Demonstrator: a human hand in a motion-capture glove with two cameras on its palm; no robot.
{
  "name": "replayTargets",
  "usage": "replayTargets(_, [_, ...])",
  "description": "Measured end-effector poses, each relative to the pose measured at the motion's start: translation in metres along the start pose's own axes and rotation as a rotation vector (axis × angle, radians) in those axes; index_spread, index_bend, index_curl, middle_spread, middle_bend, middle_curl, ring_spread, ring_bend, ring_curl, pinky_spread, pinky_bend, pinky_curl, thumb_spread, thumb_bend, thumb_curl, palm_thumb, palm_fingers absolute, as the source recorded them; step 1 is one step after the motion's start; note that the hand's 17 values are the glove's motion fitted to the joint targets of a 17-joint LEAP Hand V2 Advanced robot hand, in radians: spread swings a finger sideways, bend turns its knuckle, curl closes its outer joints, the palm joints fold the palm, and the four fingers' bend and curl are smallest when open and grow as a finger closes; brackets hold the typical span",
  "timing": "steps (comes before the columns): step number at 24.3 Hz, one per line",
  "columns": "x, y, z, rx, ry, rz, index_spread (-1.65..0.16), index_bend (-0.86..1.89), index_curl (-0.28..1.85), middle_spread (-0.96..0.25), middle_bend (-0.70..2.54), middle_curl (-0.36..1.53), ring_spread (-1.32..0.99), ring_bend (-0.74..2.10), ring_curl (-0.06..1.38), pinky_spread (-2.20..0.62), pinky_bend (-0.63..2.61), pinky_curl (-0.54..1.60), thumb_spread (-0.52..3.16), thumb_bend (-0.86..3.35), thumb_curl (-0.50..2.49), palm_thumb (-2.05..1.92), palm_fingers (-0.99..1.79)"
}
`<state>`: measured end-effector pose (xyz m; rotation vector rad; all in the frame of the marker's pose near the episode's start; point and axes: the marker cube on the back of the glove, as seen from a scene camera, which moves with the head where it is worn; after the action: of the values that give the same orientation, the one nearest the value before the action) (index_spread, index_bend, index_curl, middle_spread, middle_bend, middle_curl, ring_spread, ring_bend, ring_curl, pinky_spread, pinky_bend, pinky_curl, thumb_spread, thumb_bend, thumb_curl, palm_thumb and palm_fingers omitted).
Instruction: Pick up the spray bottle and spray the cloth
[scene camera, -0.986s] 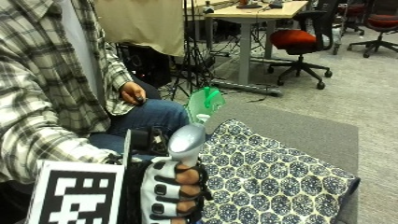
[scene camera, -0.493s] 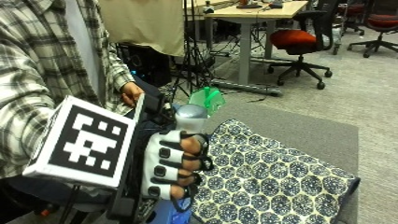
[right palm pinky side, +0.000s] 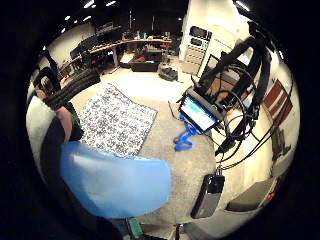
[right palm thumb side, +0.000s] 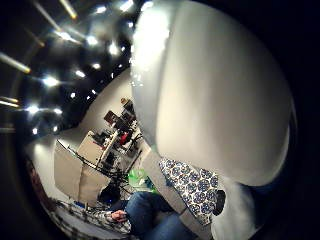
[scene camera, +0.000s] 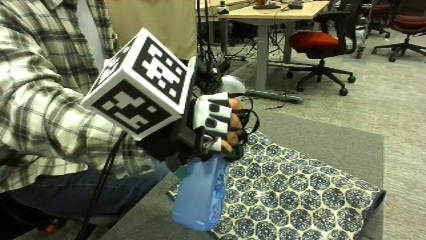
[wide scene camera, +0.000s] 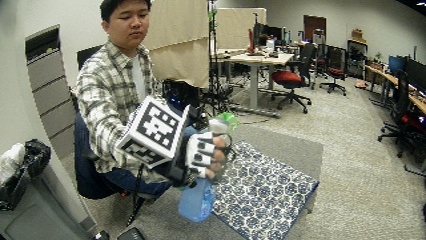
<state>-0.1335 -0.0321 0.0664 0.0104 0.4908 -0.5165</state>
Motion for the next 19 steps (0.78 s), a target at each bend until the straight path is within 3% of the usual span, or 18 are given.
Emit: replayTargets(19, [-0.071,-0.016,0.075,-0.253,0.28,-0.301,-0.27,0.29,0.61,-0.15,0.6,0.56,-0.2,0.61,0.49,-0.15,0.45,0.39,0.16,-0.03,0.8,1.09,1.29])
